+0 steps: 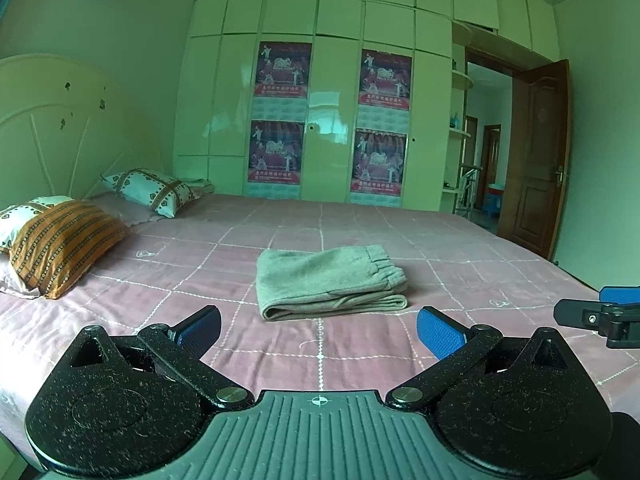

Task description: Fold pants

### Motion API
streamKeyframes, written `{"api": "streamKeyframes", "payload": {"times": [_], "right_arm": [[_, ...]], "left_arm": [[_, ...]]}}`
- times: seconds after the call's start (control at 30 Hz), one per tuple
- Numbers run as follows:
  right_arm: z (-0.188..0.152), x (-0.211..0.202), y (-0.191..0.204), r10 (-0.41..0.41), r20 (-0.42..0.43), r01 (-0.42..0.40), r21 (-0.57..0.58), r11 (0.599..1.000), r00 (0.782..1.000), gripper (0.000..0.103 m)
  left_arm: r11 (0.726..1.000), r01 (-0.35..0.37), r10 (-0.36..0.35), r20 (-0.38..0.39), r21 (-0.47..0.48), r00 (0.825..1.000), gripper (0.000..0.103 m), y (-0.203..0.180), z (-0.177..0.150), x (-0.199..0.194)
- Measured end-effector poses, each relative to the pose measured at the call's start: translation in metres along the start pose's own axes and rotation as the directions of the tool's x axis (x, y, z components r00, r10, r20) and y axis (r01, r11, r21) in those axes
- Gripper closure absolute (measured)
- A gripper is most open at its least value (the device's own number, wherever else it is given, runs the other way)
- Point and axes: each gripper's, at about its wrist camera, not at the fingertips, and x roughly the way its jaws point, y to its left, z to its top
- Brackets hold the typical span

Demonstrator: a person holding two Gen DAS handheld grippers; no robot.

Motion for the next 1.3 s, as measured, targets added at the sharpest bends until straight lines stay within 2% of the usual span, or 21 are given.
{"api": "streamKeyframes", "payload": {"times": [1.13,1.3], "right_arm": [[0.0009,-0.0028,-0.0017,-0.005,0.000,0.005,0.008,1.000,1.000,0.010],[0.0000,-0.0023,-0.0019,-0.006,0.000,0.006,0.002,1.000,1.000,0.009]], "left_arm": [[1.000,0.030,-0.030,0.015,0.007,0.999,0.000,0.0009,0.0002,0.0018],[0.998,0.065,-0.065,0.013,-0.015,0.998,0.000,0.0050,-0.0010,0.0014]]}}
